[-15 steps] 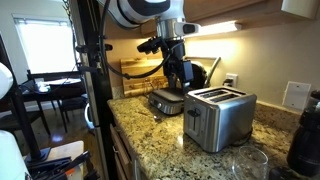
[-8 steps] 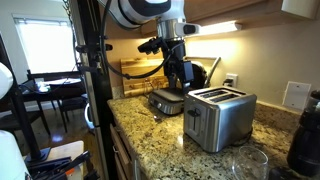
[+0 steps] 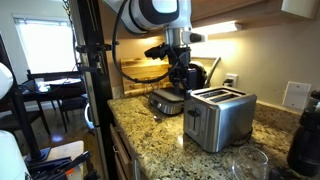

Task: Push down the toaster lever

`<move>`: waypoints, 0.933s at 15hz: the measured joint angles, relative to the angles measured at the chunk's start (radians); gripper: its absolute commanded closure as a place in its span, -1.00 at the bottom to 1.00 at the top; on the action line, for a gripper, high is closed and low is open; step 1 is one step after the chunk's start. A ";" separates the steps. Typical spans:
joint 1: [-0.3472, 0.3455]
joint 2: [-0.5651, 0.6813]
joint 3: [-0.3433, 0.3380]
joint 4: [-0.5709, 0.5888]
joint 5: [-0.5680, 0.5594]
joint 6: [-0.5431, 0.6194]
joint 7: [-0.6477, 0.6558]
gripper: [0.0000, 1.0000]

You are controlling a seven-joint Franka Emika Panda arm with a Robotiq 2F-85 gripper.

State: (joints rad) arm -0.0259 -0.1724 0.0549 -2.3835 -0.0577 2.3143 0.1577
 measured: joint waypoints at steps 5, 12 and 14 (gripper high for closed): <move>0.000 0.094 -0.012 0.055 0.033 0.037 -0.018 0.68; 0.000 0.141 -0.044 0.061 0.102 0.083 -0.086 0.77; 0.000 0.158 -0.053 0.061 0.122 0.106 -0.115 0.77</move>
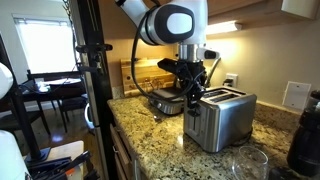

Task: Push down the toaster lever

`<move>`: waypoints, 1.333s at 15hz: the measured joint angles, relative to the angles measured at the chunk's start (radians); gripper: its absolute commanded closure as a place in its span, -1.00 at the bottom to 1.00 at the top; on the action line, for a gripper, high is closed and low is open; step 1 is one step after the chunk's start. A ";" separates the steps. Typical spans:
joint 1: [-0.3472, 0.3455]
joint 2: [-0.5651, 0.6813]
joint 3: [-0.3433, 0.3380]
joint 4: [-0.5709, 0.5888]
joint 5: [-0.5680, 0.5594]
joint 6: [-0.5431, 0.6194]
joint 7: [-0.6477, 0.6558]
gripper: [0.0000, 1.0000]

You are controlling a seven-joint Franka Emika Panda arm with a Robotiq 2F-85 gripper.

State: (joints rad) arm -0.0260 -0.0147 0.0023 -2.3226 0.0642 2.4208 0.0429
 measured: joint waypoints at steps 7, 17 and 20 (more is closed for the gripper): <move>0.000 0.090 -0.011 0.008 0.029 0.053 -0.068 1.00; 0.000 0.183 -0.014 0.011 0.023 0.113 -0.077 0.95; 0.000 0.181 -0.013 0.011 0.022 0.111 -0.081 0.97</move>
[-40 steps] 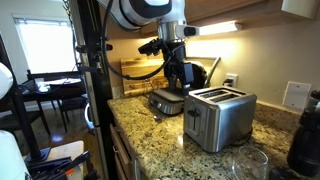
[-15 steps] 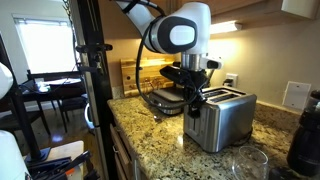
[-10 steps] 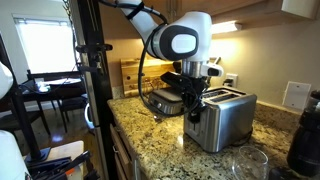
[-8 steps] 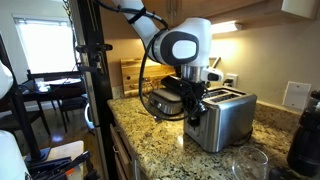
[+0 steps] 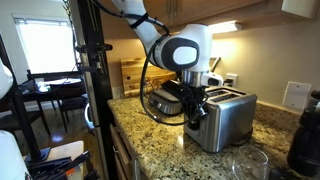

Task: Push down the toaster lever

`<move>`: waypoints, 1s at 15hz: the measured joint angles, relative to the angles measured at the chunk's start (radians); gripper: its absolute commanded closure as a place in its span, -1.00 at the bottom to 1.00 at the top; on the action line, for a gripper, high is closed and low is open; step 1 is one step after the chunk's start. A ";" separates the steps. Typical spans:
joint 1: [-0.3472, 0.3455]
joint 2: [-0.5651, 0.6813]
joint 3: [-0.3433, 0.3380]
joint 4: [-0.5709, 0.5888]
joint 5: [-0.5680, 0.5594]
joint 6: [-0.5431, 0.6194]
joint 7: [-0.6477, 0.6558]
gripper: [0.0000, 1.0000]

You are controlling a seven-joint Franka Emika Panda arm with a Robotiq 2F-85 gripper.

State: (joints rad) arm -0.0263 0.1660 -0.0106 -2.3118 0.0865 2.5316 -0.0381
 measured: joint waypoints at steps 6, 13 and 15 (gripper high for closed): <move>0.002 -0.042 0.006 0.013 -0.013 -0.059 -0.004 0.96; 0.012 -0.216 0.011 0.035 -0.088 -0.259 0.000 0.31; 0.012 -0.252 0.012 0.035 -0.093 -0.296 0.000 0.05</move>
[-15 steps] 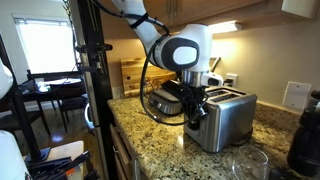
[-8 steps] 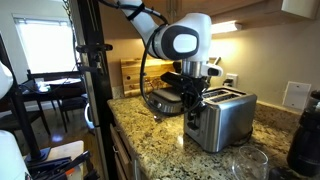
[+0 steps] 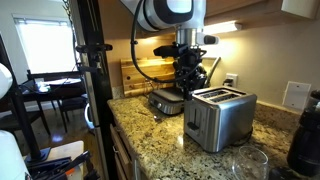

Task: Push down the toaster lever

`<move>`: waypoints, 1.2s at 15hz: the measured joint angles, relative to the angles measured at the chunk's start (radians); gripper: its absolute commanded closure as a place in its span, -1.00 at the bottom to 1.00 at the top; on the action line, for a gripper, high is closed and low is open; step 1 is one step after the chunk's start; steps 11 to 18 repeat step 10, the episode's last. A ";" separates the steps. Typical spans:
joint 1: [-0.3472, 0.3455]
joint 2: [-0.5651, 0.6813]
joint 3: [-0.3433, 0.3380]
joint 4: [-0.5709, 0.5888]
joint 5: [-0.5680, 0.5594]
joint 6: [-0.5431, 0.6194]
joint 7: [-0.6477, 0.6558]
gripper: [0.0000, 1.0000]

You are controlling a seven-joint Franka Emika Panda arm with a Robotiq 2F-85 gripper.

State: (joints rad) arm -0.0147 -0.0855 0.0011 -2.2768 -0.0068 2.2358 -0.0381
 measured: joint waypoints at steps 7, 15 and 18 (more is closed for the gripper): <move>-0.001 -0.059 0.000 -0.001 -0.004 -0.064 0.000 -0.84; -0.001 -0.067 0.000 -0.002 -0.010 -0.067 0.002 -0.74; -0.001 -0.067 0.000 -0.002 -0.010 -0.067 0.002 -0.74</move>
